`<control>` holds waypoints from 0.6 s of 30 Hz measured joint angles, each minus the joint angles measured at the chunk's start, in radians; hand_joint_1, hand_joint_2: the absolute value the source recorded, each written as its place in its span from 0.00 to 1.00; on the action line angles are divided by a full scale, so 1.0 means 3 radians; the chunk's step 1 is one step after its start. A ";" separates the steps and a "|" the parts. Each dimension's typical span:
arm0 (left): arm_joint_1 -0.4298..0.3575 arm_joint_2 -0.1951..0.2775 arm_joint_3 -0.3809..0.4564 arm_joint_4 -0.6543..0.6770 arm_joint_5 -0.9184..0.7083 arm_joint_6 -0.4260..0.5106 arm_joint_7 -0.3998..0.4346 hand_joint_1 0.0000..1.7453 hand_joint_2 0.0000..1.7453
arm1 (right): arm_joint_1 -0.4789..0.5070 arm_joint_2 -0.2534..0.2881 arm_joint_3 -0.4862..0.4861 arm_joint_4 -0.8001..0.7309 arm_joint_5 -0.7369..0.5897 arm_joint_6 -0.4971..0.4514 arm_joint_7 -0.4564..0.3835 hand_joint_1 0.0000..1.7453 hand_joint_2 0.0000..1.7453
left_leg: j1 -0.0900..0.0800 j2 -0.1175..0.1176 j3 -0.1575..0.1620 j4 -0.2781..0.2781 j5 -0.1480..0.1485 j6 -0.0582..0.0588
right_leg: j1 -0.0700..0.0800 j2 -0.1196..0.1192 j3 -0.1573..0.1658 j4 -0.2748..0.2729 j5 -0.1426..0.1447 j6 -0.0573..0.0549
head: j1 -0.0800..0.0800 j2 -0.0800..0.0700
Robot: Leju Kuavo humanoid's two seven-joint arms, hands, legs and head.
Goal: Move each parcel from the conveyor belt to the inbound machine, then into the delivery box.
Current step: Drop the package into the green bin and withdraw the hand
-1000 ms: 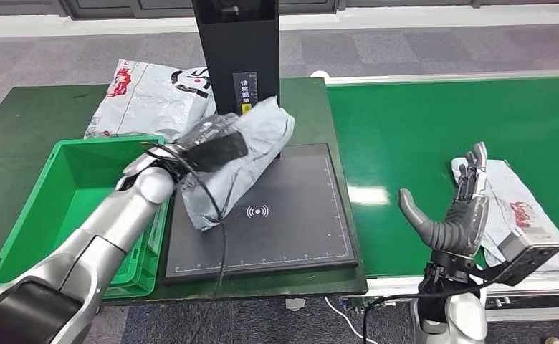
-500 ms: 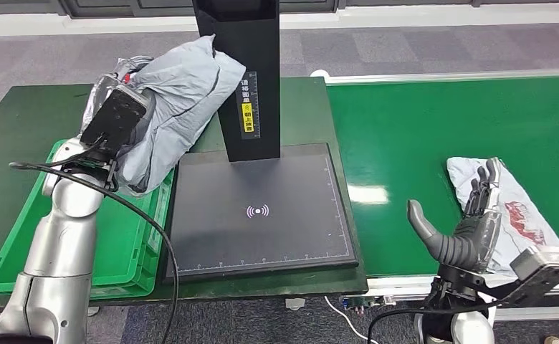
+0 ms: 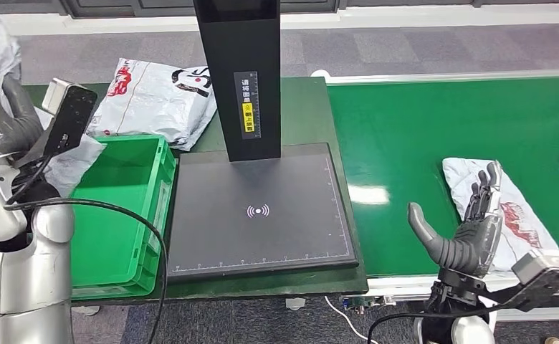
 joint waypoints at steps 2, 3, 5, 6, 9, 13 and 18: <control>0.0012 0.0056 0.0016 -0.0009 -0.0157 0.0024 0.0169 1.00 1.00 | -0.0003 0.0000 0.0000 0.0005 -0.0002 -0.0005 0.0003 0.00 1.00 | 0.0000 0.0000 0.0000 0.0000 0.0000 0.0000 | 0.0000 0.0000 0.0001 0.0000 0.0000 0.0000 | 0.0001 0.0000; 0.0016 0.0115 0.0002 -0.0009 -0.0234 0.0024 0.0329 1.00 1.00 | -0.0008 0.0000 0.0000 0.0011 -0.0003 -0.0009 0.0004 0.00 1.00 | 0.0000 0.0001 0.0000 0.0000 0.0000 0.0000 | 0.0000 0.0001 0.0001 0.0000 0.0000 0.0000 | 0.0001 0.0000; 0.0020 0.0325 -0.0085 -0.0005 -0.0316 -0.0040 0.0783 1.00 1.00 | -0.0017 -0.0001 0.0000 0.0027 -0.0013 -0.0017 0.0007 0.00 1.00 | 0.0000 0.0008 0.0001 0.0000 0.0000 0.0000 | 0.0000 0.0005 -0.0003 0.0000 0.0002 -0.0002 | 0.0001 0.0000; 0.0020 0.0462 -0.0172 0.0004 -0.0327 -0.0112 0.1029 1.00 1.00 | -0.0020 -0.0001 0.0000 0.0036 -0.0019 -0.0020 0.0008 0.00 1.00 | 0.0000 0.0011 0.0001 0.0000 0.0000 -0.0001 | 0.0001 0.0008 -0.0006 0.0000 0.0002 -0.0003 | 0.0001 0.0000; 0.0003 0.0825 -0.0493 0.0096 -0.0339 -0.0361 0.1427 1.00 1.00 | -0.0031 -0.0004 0.0000 0.0063 -0.0039 -0.0028 0.0006 0.00 1.00 | 0.0003 0.0009 0.0001 0.0000 0.0001 -0.0002 | 0.0003 0.0006 -0.0007 0.0000 0.0002 -0.0004 | 0.0001 0.0000; -0.0049 0.1077 -0.0828 0.0440 -0.0348 -0.0555 0.1303 1.00 1.00 | -0.0055 -0.0009 0.0000 0.0103 -0.0065 -0.0041 -0.0004 0.00 1.00 | 0.0003 0.0006 0.0001 0.0000 0.0003 -0.0004 | 0.0003 0.0004 -0.0005 0.0000 0.0002 -0.0005 | 0.0001 0.0000; -0.0081 0.1080 -0.0898 0.0982 -0.0352 -0.0797 0.0800 1.00 1.00 | -0.0057 -0.0032 0.0000 0.0138 -0.0088 -0.0049 -0.0014 0.00 1.00 | 0.0002 0.0013 0.0003 0.0001 0.0003 -0.0004 | 0.0002 0.0009 -0.0006 0.0000 0.0004 -0.0005 | 0.0001 0.0000</control>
